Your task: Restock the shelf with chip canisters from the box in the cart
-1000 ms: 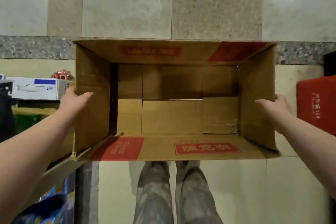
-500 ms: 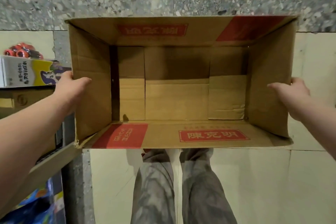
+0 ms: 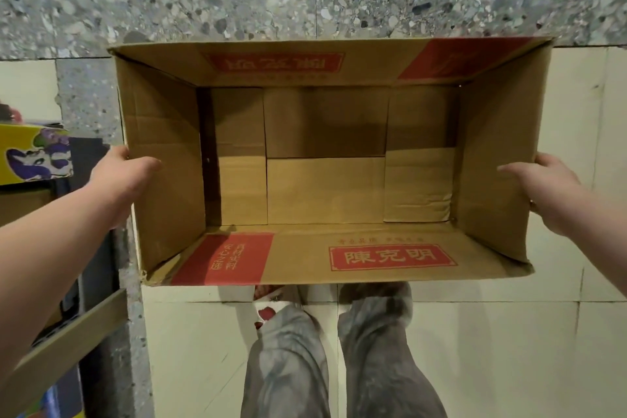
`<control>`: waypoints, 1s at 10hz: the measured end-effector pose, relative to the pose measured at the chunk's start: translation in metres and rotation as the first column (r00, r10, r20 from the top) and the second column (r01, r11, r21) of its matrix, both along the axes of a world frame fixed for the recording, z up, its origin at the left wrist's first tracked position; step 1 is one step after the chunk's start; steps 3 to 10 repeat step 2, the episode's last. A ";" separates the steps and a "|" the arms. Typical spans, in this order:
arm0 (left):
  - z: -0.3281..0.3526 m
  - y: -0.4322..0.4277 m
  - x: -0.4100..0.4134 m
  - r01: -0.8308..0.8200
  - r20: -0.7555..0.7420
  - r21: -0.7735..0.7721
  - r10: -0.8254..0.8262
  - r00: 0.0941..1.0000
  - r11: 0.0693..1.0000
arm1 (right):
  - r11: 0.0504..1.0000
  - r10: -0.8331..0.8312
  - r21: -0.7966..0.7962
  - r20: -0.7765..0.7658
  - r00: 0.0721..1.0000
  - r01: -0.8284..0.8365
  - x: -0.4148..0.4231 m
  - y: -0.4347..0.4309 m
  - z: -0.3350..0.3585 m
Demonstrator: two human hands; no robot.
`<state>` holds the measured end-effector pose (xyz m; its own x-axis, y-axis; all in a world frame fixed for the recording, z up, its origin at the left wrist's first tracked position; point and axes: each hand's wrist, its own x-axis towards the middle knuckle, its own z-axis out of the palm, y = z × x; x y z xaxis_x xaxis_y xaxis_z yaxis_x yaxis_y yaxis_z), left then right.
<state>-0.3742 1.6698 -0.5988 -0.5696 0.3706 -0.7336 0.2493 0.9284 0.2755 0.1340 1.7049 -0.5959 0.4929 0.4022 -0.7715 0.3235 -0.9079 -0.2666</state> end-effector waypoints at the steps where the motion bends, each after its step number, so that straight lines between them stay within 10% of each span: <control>1: -0.007 -0.002 -0.003 0.026 0.041 -0.025 -0.025 0.999 0.999 | 0.999 0.021 -0.032 -0.016 1.000 -0.022 0.001 -0.005 -0.004; 10: 0.001 -0.025 0.004 0.076 -0.041 -0.066 -0.079 0.996 0.995 | 0.996 0.026 -0.081 0.025 0.999 -0.024 -0.003 -0.025 0.008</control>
